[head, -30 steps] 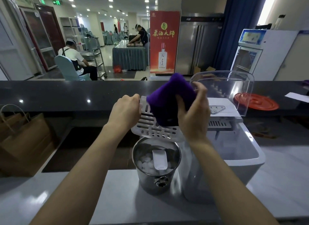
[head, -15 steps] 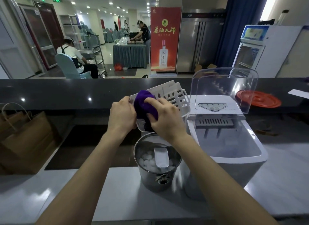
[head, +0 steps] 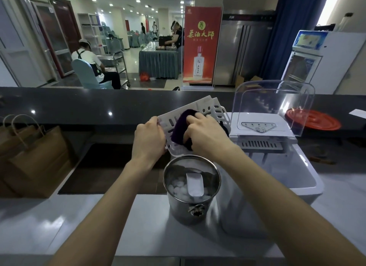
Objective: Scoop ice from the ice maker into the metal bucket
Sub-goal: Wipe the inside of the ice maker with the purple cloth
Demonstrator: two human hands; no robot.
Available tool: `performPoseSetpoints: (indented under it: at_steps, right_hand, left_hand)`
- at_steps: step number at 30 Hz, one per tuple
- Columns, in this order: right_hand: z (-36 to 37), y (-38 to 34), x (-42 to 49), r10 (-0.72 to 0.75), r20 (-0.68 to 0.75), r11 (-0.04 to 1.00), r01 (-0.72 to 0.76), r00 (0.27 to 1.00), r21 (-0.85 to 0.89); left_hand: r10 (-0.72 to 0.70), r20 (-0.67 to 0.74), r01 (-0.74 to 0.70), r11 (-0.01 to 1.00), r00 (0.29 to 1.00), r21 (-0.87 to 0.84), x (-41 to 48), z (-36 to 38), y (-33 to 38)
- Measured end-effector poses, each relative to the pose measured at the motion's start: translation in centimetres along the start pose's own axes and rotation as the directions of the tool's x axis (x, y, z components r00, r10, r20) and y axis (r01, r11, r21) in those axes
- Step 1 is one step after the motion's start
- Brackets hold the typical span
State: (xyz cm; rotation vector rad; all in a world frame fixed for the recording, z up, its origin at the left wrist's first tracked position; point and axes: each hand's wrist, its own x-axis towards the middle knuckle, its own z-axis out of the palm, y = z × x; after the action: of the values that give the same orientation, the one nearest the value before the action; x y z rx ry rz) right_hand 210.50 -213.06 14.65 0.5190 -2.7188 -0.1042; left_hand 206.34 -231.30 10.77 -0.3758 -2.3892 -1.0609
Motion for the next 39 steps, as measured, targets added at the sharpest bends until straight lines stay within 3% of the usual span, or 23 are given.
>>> performPoseSetpoints:
  at_steps: [3, 5, 8, 10, 12, 15, 19, 21, 23, 25, 26, 28, 30, 32, 36, 39]
  right_hand:
    - [-0.4, -0.3, 0.7, -0.101, 0.016, 0.987, 0.098, 0.995, 0.125]
    - [-0.4, -0.4, 1.1, -0.1, 0.048, 0.963, 0.084, 0.994, 0.258]
    - [0.2, -0.5, 1.1, -0.106, 0.106, 0.953, 0.071, 0.989, 0.294]
    - [0.8, -0.9, 0.9, -0.12, 0.114, 0.979, 0.098, 0.986, 0.181]
    - [1.0, -1.1, 0.5, -0.086, 0.031, 0.996, 0.086, 0.996, -0.001]
    - [0.5, -0.5, 0.1, 0.067, -0.116, 0.975, -0.089, 0.991, -0.203]
    - [-0.1, -0.6, 0.2, 0.17, -0.184, 0.939, -0.215, 0.968, -0.267]
    - [0.8, -1.3, 0.5, 0.207, -0.137, 0.97, -0.221, 0.969, -0.099]
    - [1.2, -2.0, 0.7, 0.201, -0.108, 0.958, -0.173, 0.974, 0.228]
    - [1.8, -2.1, 0.7, 0.202, -0.259, 0.894, -0.07, 0.944, 0.443]
    - [1.9, -2.2, 0.6, 0.187, -0.367, 0.906, -0.016, 0.911, 0.423]
    - [2.2, -1.9, 0.3, 0.064, -0.532, 0.98, 0.047, 0.844, 0.193]
    - [2.7, -0.6, 0.2, -0.072, -0.545, 0.994, 0.018, 0.835, -0.104]
    - [2.6, 0.8, 0.0, -0.039, -0.506, 0.968, -0.094, 0.861, -0.235]
    - [1.4, -0.2, -0.1, 0.151, -0.389, 0.934, -0.26, 0.909, -0.244]
    - [1.3, -1.1, -0.7, 0.376, -0.288, 0.909, -0.411, 0.881, -0.071]
  left_hand:
    - [0.015, -0.047, -0.012, 0.998, 0.999, 0.068, 0.6, -0.4, 0.9]
    - [0.036, -0.059, -0.03, 0.995, 0.998, 0.093, 0.5, -0.4, 1.0]
    - [0.053, -0.054, -0.046, 0.991, 0.997, 0.125, 0.5, -0.6, 0.7]
    - [0.039, -0.054, -0.031, 0.99, 0.998, 0.139, 0.6, -0.6, 0.2]
    - [0.013, -0.054, -0.004, 0.987, 0.998, 0.16, 0.3, -0.8, -0.1]
    - [-0.042, -0.076, 0.055, 0.983, 0.996, 0.177, 0.5, -1.4, -0.7]
    - [-0.053, -0.079, 0.062, 0.991, 0.995, 0.115, 1.2, -0.9, -0.1]
    - [-0.021, -0.071, 0.028, 0.996, 0.997, 0.089, 1.2, -0.2, 0.8]
    - [0.0, -0.044, 0.005, 0.993, 0.999, 0.114, 0.9, 0.4, 1.3]
    - [-0.018, -0.022, 0.02, 0.993, 1.0, 0.119, 0.7, 0.5, 1.2]
    - [-0.016, -0.022, 0.018, 0.995, 1.0, 0.101, 0.7, 0.5, 1.2]
    - [-0.007, -0.036, 0.01, 0.997, 0.999, 0.08, 0.9, 0.2, 1.4]
    - [-0.007, -0.055, 0.011, 0.997, 0.998, 0.079, 1.2, -0.5, 1.6]
    - [-0.019, -0.066, 0.024, 0.997, 0.998, 0.075, 1.4, -1.1, 1.4]
    - [-0.01, -0.117, 0.017, 0.998, 0.993, 0.053, 1.0, -1.1, 1.4]
    - [0.056, -0.168, -0.05, 0.998, 0.984, 0.034, 0.5, -1.0, 1.9]
